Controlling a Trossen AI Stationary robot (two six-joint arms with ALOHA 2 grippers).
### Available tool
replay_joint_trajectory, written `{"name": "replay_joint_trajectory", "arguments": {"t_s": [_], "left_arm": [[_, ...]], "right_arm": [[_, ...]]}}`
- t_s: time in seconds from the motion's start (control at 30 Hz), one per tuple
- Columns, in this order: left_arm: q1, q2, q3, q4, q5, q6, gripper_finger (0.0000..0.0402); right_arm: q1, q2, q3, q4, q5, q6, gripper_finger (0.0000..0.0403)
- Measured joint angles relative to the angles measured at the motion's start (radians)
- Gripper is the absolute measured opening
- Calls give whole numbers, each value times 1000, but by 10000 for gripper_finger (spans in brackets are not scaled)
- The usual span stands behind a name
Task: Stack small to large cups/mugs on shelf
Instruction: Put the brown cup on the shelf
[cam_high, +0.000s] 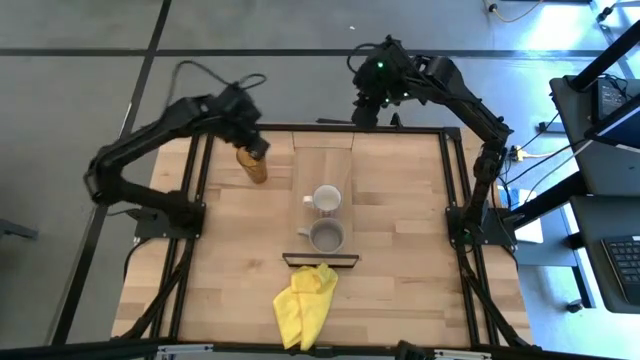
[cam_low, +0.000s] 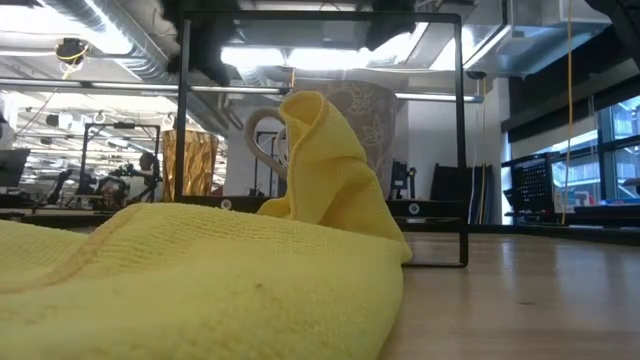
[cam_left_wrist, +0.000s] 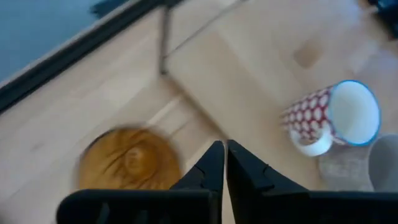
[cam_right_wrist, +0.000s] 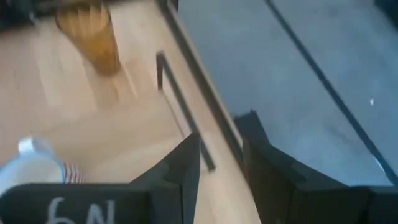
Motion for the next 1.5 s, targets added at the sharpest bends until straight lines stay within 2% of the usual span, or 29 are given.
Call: {"name": "replay_joint_trajectory", "arguments": {"t_s": [0.1,0.2,0.4,0.67,1.07,1.37,1.5], "left_arm": [[21,-73,16,-99,-125,-12,21],[22,-81,65,-237,-283,-16,36],[22,-36,88,-416,-344,-37,82],[22,90,88,-429,-360,-83,129],[22,194,88,-343,-345,-69,129],[66,197,17,-271,-280,17,129],[73,197,-6,-277,-295,53,128]], "right_arm": [[-4,-1,0,64,-38,4,123],[-5,0,-1,123,-75,3,123],[-7,0,-1,172,-92,23,123],[-18,2,-7,160,-93,64,123],[-18,2,-8,103,-93,89,123],[-16,2,-8,79,-93,89,123],[-16,2,-8,62,-93,89,123]]}}
